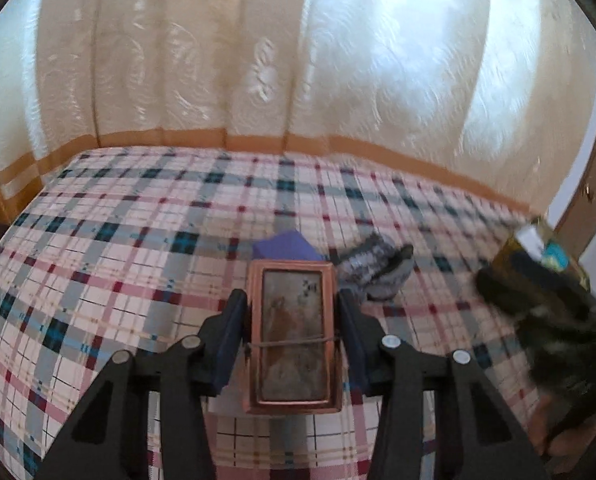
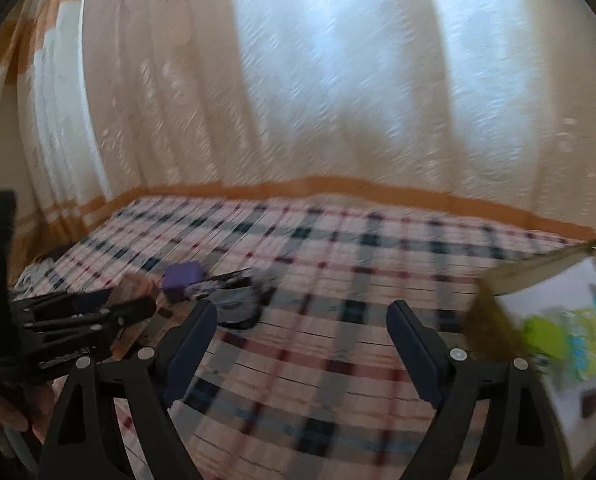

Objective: Organize rigid objects
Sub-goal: 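Grasp the pink photo frame with the left gripper and lift it, then grasp the gray patterned pouch with the right gripper while the left holds the frame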

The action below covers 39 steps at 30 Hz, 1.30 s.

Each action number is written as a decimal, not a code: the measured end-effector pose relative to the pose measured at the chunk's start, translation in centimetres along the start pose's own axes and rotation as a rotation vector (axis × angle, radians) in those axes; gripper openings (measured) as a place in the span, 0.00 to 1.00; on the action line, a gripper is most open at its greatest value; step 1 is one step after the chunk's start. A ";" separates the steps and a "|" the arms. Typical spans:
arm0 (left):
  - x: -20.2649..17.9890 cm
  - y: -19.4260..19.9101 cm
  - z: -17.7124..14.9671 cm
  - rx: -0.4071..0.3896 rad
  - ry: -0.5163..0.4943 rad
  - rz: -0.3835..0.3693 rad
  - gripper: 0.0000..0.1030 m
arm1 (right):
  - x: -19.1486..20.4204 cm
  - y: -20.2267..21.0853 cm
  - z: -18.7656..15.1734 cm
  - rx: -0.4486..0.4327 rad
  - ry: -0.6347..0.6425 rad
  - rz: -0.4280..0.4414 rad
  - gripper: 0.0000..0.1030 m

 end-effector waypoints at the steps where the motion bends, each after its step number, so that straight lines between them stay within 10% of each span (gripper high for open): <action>1: 0.1 0.3 0.3 -0.022 0.004 0.001 0.44 | 1.1 -1.0 0.1 0.026 0.017 0.017 0.86; 17: 2.7 1.7 1.7 -0.115 0.115 0.034 0.44 | 8.2 -8.2 -0.6 0.257 0.180 0.091 0.85; 20: 3.3 0.9 1.1 -0.086 0.133 0.061 0.44 | 7.8 -7.9 -0.4 0.243 0.152 0.117 0.49; 22: 3.2 0.8 1.2 -0.093 0.131 0.042 0.44 | 7.2 -7.8 -0.4 0.245 0.123 0.132 0.49; 39: -0.8 2.5 3.0 -0.218 -0.008 -0.051 0.44 | 2.4 -0.8 3.2 -0.090 -0.045 0.065 0.48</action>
Point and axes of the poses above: each gripper's, at about its wrist camera, not at the fingertips, and y roughly against the way its jaws point, x to its left, z to its top, the point moved 9 cm from there along -y, roughly the way its jaws point, and after that the axes turned 11 degrees about -z, right-handed, at the moved point
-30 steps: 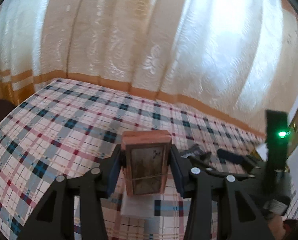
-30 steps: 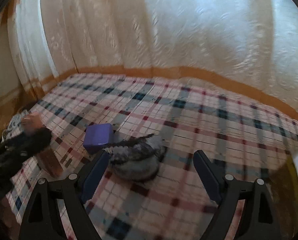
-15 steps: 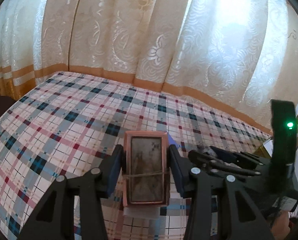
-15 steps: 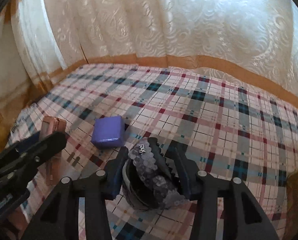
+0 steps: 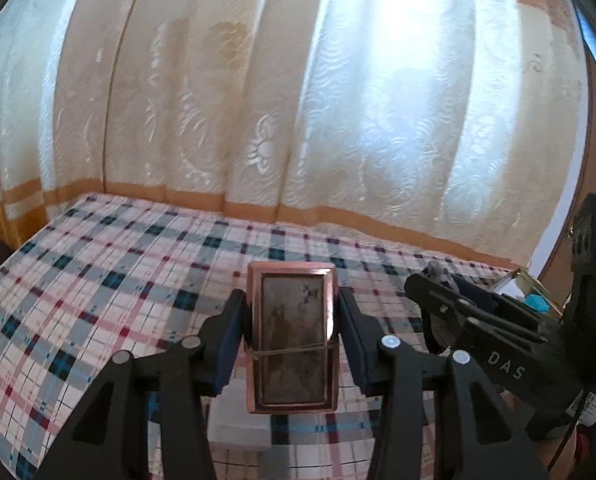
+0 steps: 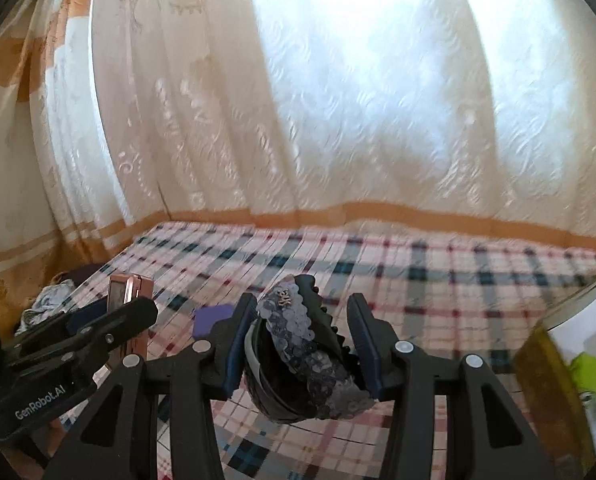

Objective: Organize rigid objects
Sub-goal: 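Grasp the gray patterned pouch with the right gripper while the left holds the frame, then carry the pink frame and the gray pouch over the tray with both grippers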

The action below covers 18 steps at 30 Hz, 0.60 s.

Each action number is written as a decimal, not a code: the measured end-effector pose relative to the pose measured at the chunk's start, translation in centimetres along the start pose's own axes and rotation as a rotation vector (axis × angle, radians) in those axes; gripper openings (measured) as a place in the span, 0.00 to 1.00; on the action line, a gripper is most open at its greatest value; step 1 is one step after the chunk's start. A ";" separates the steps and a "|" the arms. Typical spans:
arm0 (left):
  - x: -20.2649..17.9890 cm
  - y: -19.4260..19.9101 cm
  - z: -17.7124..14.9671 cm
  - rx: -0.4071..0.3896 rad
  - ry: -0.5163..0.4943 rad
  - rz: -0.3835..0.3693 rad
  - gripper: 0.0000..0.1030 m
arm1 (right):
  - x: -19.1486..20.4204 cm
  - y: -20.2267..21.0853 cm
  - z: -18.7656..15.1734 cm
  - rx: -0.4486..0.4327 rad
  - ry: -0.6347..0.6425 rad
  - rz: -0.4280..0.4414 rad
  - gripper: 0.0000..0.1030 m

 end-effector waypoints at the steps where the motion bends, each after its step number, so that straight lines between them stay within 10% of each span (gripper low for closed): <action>1: -0.2 -0.1 0.0 0.001 -0.005 -0.002 0.44 | -0.2 0.5 0.0 -0.010 0.002 -0.009 0.48; 18: -5.9 -0.6 -0.5 -0.035 -0.078 -0.036 0.44 | -6.2 5.5 -2.2 -0.051 0.008 -0.096 0.48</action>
Point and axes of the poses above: each gripper's, at about its wrist camera, not at the fingertips, and y roughly against the way its jaws point, x to its left, z to its top, the point moved 9 cm from there along -y, roughly the way its jaws point, and after that the axes turned 11 degrees about -z, right-handed, at the moved point
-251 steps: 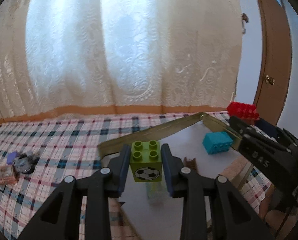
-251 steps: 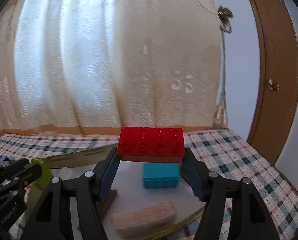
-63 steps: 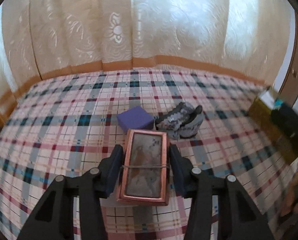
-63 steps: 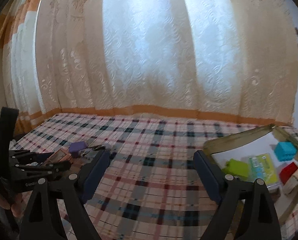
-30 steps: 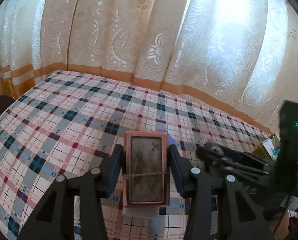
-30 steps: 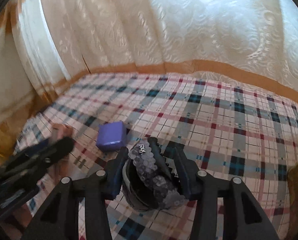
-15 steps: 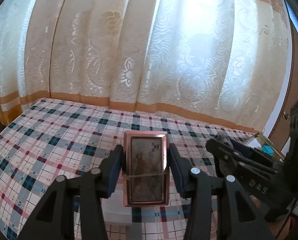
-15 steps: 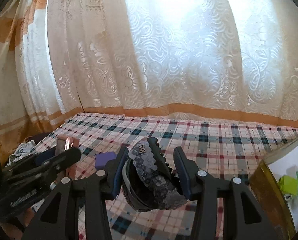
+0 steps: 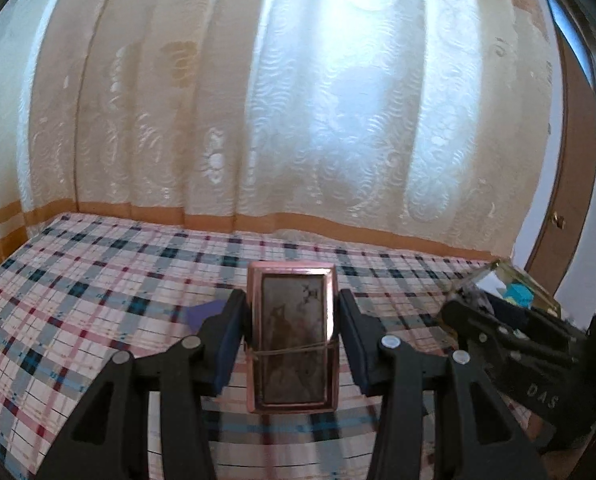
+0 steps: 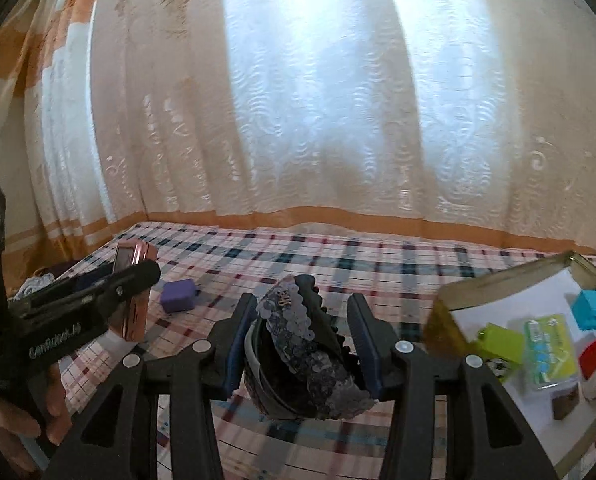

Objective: Organize rigid objects
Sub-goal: 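Carry the pink frame and the gray pouch over the tray with both grippers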

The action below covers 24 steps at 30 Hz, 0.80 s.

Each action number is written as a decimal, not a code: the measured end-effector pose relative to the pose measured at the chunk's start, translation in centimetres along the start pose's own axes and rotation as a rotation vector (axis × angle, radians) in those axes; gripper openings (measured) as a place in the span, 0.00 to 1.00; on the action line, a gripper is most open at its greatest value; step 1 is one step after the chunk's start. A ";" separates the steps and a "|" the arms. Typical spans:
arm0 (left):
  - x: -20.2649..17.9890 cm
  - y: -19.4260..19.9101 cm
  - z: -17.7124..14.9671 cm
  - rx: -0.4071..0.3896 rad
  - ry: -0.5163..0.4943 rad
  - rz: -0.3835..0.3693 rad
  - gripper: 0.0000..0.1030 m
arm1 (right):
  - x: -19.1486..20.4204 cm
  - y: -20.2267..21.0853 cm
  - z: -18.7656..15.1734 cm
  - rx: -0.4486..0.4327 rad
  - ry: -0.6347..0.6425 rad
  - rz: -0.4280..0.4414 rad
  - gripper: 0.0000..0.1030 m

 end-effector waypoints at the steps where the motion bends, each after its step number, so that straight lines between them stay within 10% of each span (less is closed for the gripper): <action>1: -0.9 -0.2 -0.1 0.002 -0.020 0.001 0.44 | -0.6 0.1 0.1 -0.003 -0.008 -0.007 0.48; 24: -10.8 -3.1 -1.5 0.029 -0.064 -0.113 0.44 | -7.6 4.1 1.4 -0.135 0.002 -0.131 0.49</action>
Point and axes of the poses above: each gripper's, at about its wrist camera, not at the fingertips, and y roughly against the way its jaws point, x to its left, z to its top, the point moved 9 cm from there along -y, roughly the way its jaws point, and after that the axes turned 11 degrees about -z, right-handed, at the moved point
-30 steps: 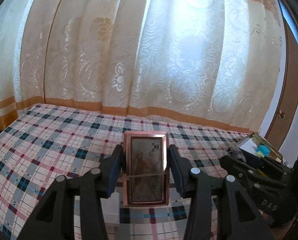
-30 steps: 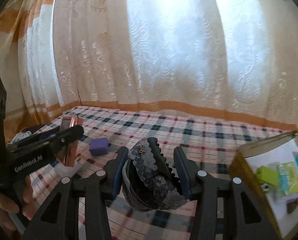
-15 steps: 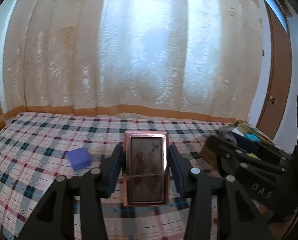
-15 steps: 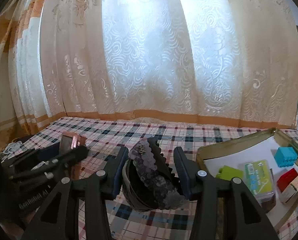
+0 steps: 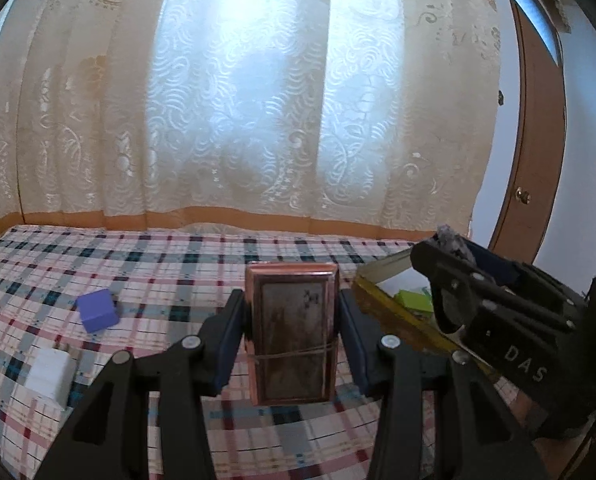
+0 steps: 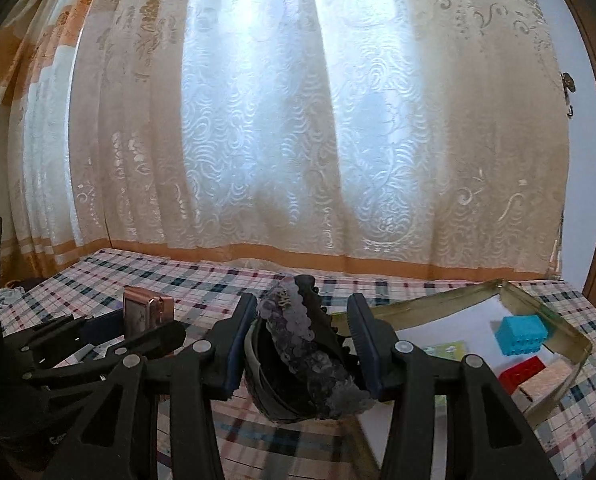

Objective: Organize rigid objects
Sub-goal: 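Carry the pink frame and the gray pouch over the tray with both grippers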

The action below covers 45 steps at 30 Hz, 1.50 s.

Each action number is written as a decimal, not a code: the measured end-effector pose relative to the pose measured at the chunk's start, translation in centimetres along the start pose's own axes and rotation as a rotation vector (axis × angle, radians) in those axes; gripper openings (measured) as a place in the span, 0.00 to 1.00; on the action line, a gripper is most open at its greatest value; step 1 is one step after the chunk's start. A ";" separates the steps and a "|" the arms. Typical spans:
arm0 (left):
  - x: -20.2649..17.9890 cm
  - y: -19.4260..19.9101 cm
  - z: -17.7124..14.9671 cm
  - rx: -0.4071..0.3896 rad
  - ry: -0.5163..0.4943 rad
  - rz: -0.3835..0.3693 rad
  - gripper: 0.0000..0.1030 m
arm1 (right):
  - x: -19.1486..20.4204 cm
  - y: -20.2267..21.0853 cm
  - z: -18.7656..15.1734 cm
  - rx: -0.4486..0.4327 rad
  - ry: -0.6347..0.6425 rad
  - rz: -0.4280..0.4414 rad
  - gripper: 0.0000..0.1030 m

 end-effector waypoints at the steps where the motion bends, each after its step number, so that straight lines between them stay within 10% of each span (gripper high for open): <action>1: -0.3 -0.2 0.0 0.000 -0.004 -0.004 0.44 | -0.4 -0.1 -0.1 0.004 0.001 -0.006 0.49; 24: -9.7 -3.8 0.6 -0.022 -0.087 -0.180 0.44 | -11.4 0.1 0.4 -0.015 -0.103 -0.162 0.48; 45: -17.7 -10.7 -0.8 0.127 -0.147 -0.300 0.44 | -20.5 -3.6 -2.8 0.193 -0.215 -0.406 0.48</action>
Point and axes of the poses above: each gripper's, at about its wrist camera, not at the fingertips, and y roughly against the way its jaws point, x to its left, z to its top, the point moved 9 cm from there along -y, roughly the way its jaws point, and after that the axes turned 11 degrees about -z, right-handed, at the moved point
